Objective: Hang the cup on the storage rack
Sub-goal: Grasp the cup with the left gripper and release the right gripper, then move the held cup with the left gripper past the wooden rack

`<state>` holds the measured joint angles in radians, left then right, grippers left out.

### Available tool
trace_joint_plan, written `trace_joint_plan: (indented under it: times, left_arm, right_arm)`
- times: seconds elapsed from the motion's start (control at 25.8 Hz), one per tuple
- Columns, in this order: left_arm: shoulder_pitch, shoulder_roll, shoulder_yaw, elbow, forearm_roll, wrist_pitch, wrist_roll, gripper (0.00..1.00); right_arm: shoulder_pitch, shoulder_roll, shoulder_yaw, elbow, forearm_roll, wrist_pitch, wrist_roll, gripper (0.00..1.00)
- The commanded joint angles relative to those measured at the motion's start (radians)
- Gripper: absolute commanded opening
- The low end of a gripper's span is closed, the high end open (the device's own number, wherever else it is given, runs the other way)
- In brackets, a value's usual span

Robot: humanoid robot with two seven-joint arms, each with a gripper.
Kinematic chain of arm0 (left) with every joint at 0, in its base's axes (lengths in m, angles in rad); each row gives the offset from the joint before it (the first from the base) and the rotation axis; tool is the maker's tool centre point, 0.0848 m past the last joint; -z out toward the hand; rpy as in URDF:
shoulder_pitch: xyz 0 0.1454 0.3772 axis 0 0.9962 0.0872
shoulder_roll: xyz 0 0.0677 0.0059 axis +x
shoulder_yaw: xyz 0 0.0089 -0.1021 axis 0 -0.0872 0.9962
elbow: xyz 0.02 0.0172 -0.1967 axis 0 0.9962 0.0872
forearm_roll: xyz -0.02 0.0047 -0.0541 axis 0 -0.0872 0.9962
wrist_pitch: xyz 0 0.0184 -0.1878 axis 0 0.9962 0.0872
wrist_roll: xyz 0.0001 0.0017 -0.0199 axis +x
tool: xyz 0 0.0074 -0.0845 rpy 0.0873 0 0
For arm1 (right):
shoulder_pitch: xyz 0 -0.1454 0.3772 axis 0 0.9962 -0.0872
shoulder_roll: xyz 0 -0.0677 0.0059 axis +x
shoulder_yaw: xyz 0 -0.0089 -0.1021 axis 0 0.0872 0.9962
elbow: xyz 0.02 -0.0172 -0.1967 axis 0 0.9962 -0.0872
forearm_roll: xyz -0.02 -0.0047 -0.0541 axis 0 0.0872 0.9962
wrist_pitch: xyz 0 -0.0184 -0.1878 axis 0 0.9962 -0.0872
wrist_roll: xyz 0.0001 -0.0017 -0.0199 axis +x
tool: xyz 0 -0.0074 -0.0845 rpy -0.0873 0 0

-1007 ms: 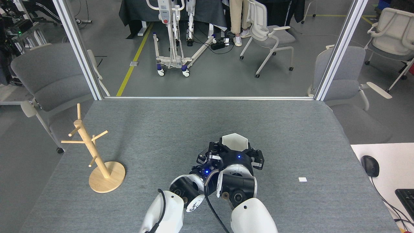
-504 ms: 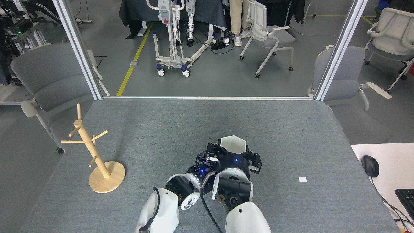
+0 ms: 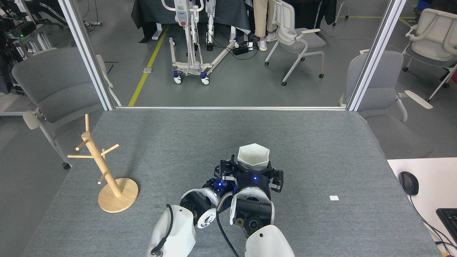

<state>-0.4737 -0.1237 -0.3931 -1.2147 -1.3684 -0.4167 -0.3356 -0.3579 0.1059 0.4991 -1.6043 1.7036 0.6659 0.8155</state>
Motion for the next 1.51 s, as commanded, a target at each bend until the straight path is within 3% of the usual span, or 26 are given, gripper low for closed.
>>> trace_joint_plan:
  times: [0.0,0.15,0.35,0.46,0.54,0.66,0.74,0.89,1.01,1.08,1.16,1.36,1.47]
  left_arm:
    - [0.003,0.004,0.0,0.006,0.0,-0.019,-0.019,0.0]
    - [0.012,0.006,0.0,0.035,-0.006,-0.019,-0.016,0.0]
    - [0.02,0.01,-0.001,0.043,-0.011,-0.017,-0.013,0.0]
    - [0.056,0.033,0.005,0.026,-0.012,-0.016,-0.005,0.0]
    - [0.087,0.072,0.022,0.0,-0.012,-0.016,0.003,0.0]
    - [0.185,0.145,0.076,-0.115,-0.012,-0.017,0.041,0.0]
    - [0.271,0.2,0.109,-0.224,-0.012,-0.017,0.081,0.0]
    - [0.434,0.32,0.172,-0.43,-0.012,-0.017,0.171,0.0]
    - [0.515,0.371,0.226,-0.502,-0.012,-0.024,0.219,0.0]
    - [0.552,0.4,0.258,-0.513,-0.012,-0.039,0.239,0.0]
    - [0.592,0.414,0.315,-0.514,-0.012,-0.054,0.276,0.0]
    - [0.695,0.417,0.514,-0.513,-0.015,-0.085,0.449,0.0]
    - [0.702,0.415,0.646,-0.509,-0.018,-0.08,0.46,0.0]
  right_arm:
    - [-0.001,0.005,0.022,0.0,-0.007,-0.074,-0.142,0.99]
    - [0.002,0.008,0.022,0.0,-0.022,-0.075,-0.392,0.99]
    - [0.0,0.012,0.016,0.001,-0.128,-0.074,-0.776,0.99]
    - [0.0,0.011,-0.065,0.004,-0.174,-0.078,-1.026,0.99]
    - [-0.004,0.0,-0.151,0.02,-0.206,-0.131,-1.119,0.99]
    - [0.005,-0.017,-0.37,0.037,-0.311,-0.357,-1.132,0.99]
    - [0.027,-0.097,-0.519,0.076,-0.361,-0.581,-1.11,0.99]
    - [0.111,-0.242,-0.694,0.185,-0.328,-0.96,-1.067,0.99]
    - [0.183,-0.259,-0.728,0.21,-0.174,-0.993,-1.013,0.99]
    - [0.237,-0.253,-0.732,0.193,-0.116,-0.994,-0.938,0.99]
    - [0.272,-0.252,-0.732,0.17,-0.121,-0.994,-0.908,0.99]
    - [0.269,-0.238,-0.729,0.159,-0.131,-0.993,-0.903,0.99]
    - [0.257,-0.226,-0.729,0.159,-0.159,-0.991,-0.885,0.99]
